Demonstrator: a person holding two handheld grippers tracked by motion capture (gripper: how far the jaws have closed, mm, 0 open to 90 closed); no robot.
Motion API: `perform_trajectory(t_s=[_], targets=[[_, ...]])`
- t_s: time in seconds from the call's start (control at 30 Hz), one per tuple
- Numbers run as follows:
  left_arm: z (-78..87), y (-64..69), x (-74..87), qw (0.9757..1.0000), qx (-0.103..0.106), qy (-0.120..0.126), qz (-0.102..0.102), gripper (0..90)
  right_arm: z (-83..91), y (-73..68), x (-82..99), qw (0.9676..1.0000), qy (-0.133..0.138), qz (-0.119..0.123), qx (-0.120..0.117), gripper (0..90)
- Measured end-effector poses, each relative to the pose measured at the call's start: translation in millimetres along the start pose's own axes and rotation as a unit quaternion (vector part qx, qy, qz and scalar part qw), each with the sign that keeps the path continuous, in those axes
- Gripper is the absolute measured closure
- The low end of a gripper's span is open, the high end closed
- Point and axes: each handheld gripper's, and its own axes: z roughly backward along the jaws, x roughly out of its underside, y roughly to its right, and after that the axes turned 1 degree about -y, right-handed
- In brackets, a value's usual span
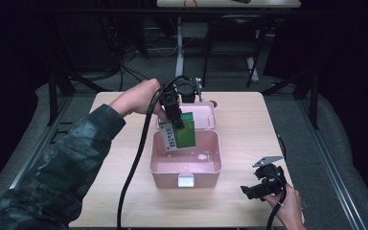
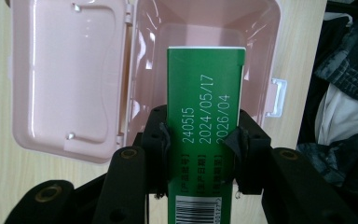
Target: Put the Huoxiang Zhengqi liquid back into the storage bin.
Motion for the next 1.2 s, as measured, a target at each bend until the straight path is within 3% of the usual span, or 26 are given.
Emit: perform_trajectory(t_s=[0.33,0.7,0.73,1.2], targets=[[-19.8,4.8,1.0,0.9999,0.006,-0.01,-0.006,63.4,-1.4,-0.1,-0.4,1.0,0.0,0.0,-0.001,0.0],[-37.5,8.1,3.7,1.0,0.009,-0.003,-0.003,63.2,-0.1,-1.6,-0.6,1.0,0.0,0.006,0.002,0.0],[-37.9,8.1,2.9,0.9999,0.011,-0.012,-0.006,63.2,0.0,-1.9,-0.8,1.0,0.001,0.004,0.001,0.0],[-61.7,5.9,12.1,0.9998,0.019,-0.004,0.003,63.2,-1.7,-0.4,-0.8,1.0,-0.005,0.005,-0.001,0.0]])
